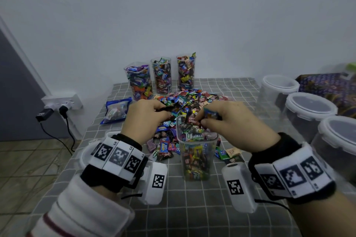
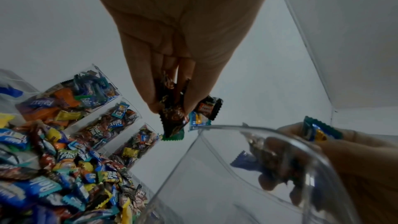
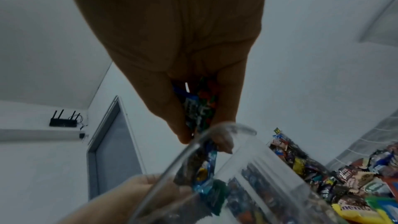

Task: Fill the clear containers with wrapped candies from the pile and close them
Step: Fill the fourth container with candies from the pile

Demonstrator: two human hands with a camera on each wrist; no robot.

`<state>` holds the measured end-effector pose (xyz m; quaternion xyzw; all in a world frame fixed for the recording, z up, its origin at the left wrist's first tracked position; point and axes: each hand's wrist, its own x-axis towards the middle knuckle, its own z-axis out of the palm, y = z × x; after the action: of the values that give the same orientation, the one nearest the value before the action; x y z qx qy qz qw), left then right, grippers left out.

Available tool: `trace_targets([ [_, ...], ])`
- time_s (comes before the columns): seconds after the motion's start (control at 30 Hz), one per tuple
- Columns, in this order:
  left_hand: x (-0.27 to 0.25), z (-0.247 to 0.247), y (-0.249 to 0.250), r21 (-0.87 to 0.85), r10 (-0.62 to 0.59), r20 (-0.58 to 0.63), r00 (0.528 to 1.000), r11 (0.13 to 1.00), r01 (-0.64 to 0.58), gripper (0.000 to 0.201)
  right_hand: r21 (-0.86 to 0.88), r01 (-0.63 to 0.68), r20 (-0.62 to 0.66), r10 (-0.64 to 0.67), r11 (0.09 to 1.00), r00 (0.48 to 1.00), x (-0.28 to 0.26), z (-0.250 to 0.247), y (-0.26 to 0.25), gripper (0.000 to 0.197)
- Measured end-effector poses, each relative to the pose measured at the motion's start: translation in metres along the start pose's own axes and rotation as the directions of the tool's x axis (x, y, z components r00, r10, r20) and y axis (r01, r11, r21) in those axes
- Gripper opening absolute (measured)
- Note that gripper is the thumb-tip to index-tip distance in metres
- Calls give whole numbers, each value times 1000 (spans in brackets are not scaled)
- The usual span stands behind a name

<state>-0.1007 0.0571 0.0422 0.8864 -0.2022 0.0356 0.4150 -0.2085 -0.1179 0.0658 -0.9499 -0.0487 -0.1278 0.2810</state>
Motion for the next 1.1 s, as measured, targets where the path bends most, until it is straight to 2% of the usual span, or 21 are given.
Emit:
trace_targets([
  [0.33, -2, 0, 1, -39, 21, 18, 1000, 999, -20, 4, -263, 93, 91, -71, 960, 993, 9, 6, -10, 16],
  [0.6, -4, 0, 1, -83, 31, 11, 999, 996, -30, 4, -197, 71, 60, -61, 978, 996, 11, 13, -9, 28],
  [0.67, -4, -2, 0, -93, 37, 10, 999, 995, -36, 5, -174, 59, -31, -65, 983, 997, 8, 17, -5, 29],
  [0.73, -5, -4, 1, -96, 42, 8, 999, 995, -41, 6, -75, 47, -211, -62, 996, 975, 3, 22, 2, 35],
  [0.8, -6, -6, 2, -98, 48, 9, 999, 994, -47, 7, 121, 24, -301, 13, 992, 954, -3, 27, 14, 45],
  [0.83, -7, -7, 3, -99, 54, 10, 999, 994, -52, 7, 239, -7, -276, 75, 971, 958, -7, 30, 20, 53],
  [0.9, -8, -9, 4, -105, 75, 10, 997, 992, -74, 8, 441, -104, -126, 177, 891, 976, -12, 36, 30, 77],
  [0.97, -8, -10, 7, -122, 97, 14, 995, 988, -94, 13, 570, -169, 21, 191, 804, 981, -16, 43, 41, 97],
  [1.03, -8, -10, 12, -135, 116, 25, 993, 985, -111, 18, 639, -191, 111, 156, 745, 981, -19, 47, 46, 98],
  [1.1, -10, -9, 16, -139, 146, 49, 988, 981, -138, 18, 671, -200, 160, 123, 714, 979, -19, 50, 48, 85],
])
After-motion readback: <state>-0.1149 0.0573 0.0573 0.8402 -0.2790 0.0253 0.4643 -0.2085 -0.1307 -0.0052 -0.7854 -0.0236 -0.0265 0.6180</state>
